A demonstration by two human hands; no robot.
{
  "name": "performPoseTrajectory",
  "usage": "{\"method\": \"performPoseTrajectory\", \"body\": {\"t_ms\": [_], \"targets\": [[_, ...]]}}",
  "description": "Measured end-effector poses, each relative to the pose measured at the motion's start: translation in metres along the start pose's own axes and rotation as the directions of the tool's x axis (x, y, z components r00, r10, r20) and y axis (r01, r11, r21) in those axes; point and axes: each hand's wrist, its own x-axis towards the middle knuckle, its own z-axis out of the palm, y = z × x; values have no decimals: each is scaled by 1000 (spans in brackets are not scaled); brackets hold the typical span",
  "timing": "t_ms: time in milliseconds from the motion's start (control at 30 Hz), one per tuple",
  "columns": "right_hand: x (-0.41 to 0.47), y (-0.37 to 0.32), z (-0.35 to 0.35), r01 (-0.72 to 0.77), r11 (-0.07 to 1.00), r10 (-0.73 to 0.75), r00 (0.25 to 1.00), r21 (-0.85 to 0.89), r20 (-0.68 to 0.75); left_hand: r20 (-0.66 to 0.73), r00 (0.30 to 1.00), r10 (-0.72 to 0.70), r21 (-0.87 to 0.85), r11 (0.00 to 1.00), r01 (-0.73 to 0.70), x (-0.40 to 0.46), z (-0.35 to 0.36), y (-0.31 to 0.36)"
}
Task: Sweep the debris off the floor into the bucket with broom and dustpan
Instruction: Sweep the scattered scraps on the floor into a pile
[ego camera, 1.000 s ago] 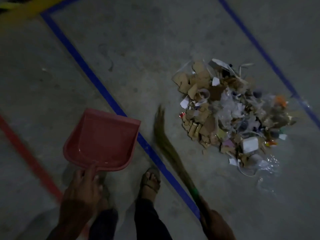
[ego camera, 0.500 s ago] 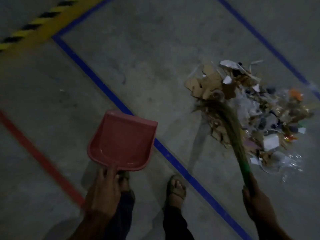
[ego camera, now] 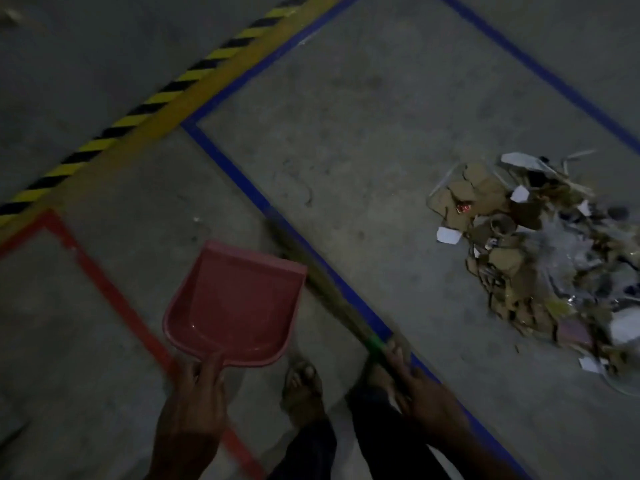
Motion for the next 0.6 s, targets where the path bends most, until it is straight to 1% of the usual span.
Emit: {"method": "performPoseTrajectory", "body": {"t_ms": [33,67,100,167,200,267,333,400,467,500,533,600], "targets": [[18,-13,3,45,999,-45,999,30,7,-23,1000,-8,39,999,9,7,3,-1],[34,-21,11,36,995,-33,999,94,-29,-13,1000,-20,50,999,20,16,6,1],[52,-31,9,50,992,-47,998,114,-29,17,1000,-19,50,999,18,24,8,7],[87,-26,10,-40,982,50,998,184,-48,55,998,10,38,999,-12,41,13,19],[98,-26,4,-95,969,112,992,226,-64,30,999,27,70,997,-29,47,17,25],[117,-8,-9,-224,908,262,963,353,-63,114,992,49,91,994,-59,70,22,36],[130,23,-23,-331,807,420,904,489,-82,134,990,37,28,999,-41,93,27,58],[138,62,-42,-410,704,548,833,580,-76,97,994,54,5,998,-55,107,30,91],[140,106,-65,-465,568,661,749,680,-40,47,994,99,-11,995,-99,120,33,123],[140,131,-76,-474,514,707,707,715,-39,48,991,122,-22,992,-121,127,36,139],[137,153,-90,-482,479,740,671,733,-43,33,989,146,-7,989,-146,135,38,152],[130,197,-115,-491,473,776,625,731,-82,42,981,190,19,982,-190,153,42,174]]}}
